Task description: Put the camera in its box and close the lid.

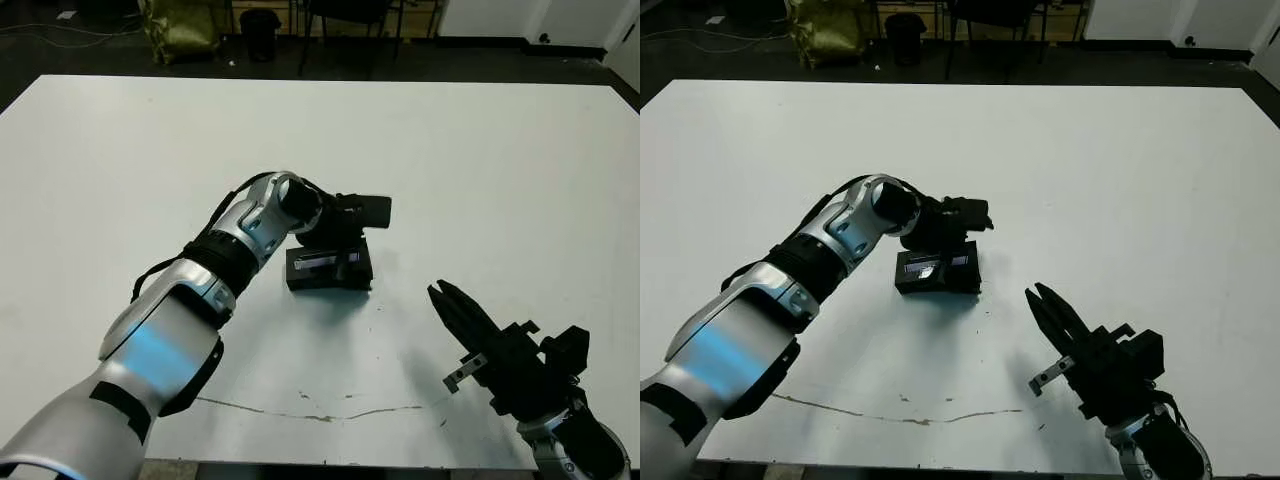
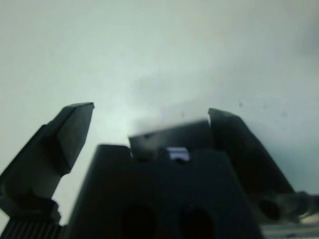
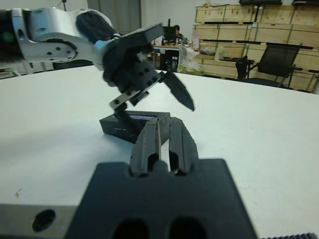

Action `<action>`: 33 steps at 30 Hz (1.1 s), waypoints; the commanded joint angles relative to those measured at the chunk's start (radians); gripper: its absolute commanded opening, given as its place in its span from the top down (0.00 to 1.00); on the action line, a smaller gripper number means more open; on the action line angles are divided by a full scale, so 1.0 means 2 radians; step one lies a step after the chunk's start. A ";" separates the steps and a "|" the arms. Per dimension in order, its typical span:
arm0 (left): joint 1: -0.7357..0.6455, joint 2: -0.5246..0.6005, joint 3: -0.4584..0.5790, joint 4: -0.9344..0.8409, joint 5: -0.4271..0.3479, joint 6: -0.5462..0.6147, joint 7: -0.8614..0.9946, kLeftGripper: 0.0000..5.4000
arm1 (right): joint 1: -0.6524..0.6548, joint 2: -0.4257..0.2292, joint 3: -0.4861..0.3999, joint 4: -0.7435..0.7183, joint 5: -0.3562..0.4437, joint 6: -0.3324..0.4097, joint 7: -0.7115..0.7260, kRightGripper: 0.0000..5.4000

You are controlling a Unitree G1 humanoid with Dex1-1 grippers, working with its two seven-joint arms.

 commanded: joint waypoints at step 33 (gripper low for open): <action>0.152 -0.049 0.155 -0.254 -0.133 0.184 0.199 0.05 | -0.013 -0.007 -0.007 0.053 0.017 -0.032 0.038 1.00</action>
